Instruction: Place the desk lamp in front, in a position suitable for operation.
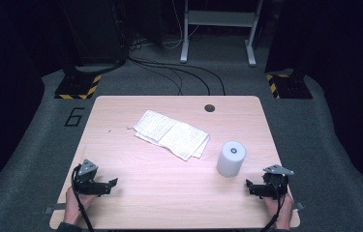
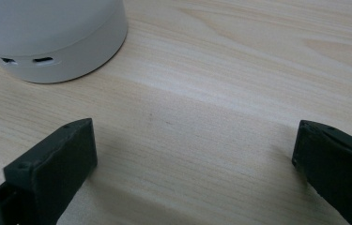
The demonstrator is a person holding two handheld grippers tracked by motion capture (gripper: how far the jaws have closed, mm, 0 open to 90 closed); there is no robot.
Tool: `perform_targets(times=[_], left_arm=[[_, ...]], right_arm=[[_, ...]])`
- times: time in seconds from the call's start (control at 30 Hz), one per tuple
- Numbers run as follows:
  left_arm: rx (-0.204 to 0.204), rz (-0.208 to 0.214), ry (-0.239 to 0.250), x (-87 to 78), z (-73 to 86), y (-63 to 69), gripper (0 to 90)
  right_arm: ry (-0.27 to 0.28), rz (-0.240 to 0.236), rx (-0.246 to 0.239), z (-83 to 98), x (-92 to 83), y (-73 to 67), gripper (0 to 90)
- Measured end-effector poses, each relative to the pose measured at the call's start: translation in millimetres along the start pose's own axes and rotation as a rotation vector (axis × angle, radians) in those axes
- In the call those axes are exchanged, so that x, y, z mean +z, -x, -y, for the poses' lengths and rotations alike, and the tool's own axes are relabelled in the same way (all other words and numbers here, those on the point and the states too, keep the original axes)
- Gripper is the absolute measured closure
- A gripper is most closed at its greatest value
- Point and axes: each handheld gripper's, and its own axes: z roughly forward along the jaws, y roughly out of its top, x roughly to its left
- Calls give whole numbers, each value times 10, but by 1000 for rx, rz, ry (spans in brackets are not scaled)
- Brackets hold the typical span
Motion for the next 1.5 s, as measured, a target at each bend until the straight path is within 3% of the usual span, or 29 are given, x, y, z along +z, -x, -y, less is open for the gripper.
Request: perform_targets(times=[0.03,0.2,0.3,0.37,0.5,0.63,0.7,0.73,0.8,0.93,1.03,1.07,1.13,1.2,1.3,1.37,1.4,1.5], left_arm=[[0,0,0,0,0,0,1],[23,36,21,44,-362,49,0],[40,30,31,73,-497,66,0],[41,39,40,180,-647,110,0],[67,51,37,299,-771,158,0],[79,68,11,543,-938,257,0],[82,79,-2,588,-974,272,0],[99,86,-9,647,-1049,322,0],[137,60,-3,712,-1116,374,0],[135,84,-9,845,-1221,427,0],[172,64,-19,1022,-1371,521,0],[172,64,-19,1022,-1371,521,0],[158,107,-39,1097,-1463,527,0],[174,88,-41,1166,-1538,543,0],[149,95,-32,1279,-1635,591,0],[148,123,-46,1351,-1691,608,0],[174,104,-54,1410,-1722,627,0],[143,108,-58,1504,-1733,650,0]], right_arm=[[-4,-1,-2,-1,-3,0,0],[-2,0,-1,-2,0,0,0],[1,-4,-1,-2,3,1,0],[0,-2,-1,-2,2,0,0],[1,-1,-1,-2,2,-1,0],[2,-1,0,-2,3,-1,0],[0,-1,-1,-2,3,-1,0],[1,-1,-3,-1,3,0,0],[-1,-4,-4,-2,3,2,0],[8,-3,14,-8,12,-10,0],[6,0,14,-8,11,-14,0],[6,0,14,-8,11,-14,0],[2,-6,-4,-6,6,2,0],[3,-7,-1,-6,8,1,0],[3,-5,6,-7,9,-7,0],[5,1,11,-8,11,-12,0],[2,-3,0,-6,8,-2,0],[5,1,12,-8,10,-13,1]])
